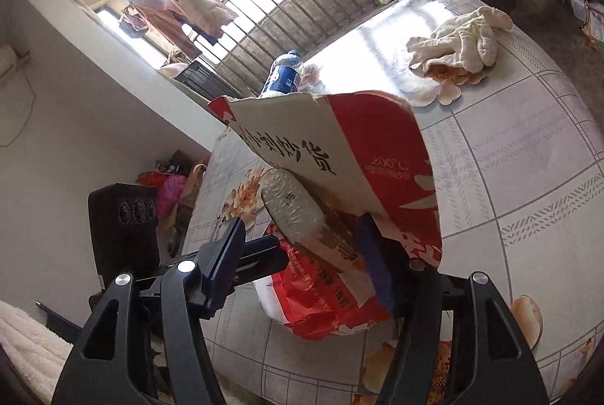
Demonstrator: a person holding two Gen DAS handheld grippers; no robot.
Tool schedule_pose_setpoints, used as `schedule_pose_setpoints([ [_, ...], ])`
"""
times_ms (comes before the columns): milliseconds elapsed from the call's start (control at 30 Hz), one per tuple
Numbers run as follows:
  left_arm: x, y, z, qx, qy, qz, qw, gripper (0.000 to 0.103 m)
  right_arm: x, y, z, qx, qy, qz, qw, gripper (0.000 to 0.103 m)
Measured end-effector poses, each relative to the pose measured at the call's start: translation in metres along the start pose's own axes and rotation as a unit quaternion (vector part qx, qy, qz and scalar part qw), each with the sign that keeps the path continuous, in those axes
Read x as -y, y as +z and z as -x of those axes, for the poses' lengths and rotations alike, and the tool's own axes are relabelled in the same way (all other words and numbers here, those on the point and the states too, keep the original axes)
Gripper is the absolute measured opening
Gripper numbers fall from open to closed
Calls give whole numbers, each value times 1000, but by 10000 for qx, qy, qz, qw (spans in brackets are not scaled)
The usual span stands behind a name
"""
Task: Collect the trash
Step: 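Grasp the red-white snack bag with the left tool while the right tool grasps the brown packet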
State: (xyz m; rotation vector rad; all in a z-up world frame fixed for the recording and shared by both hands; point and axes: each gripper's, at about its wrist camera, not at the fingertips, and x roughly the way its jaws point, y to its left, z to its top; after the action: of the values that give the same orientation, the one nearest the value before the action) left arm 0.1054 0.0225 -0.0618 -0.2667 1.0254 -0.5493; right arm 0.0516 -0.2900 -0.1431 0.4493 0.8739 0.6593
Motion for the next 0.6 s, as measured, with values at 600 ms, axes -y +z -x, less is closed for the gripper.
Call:
schedule_pose_setpoints([
  [600,8,-3,0,52,-158,-43,9999,46,10,10,-28,-54,51,-85,9999,42],
])
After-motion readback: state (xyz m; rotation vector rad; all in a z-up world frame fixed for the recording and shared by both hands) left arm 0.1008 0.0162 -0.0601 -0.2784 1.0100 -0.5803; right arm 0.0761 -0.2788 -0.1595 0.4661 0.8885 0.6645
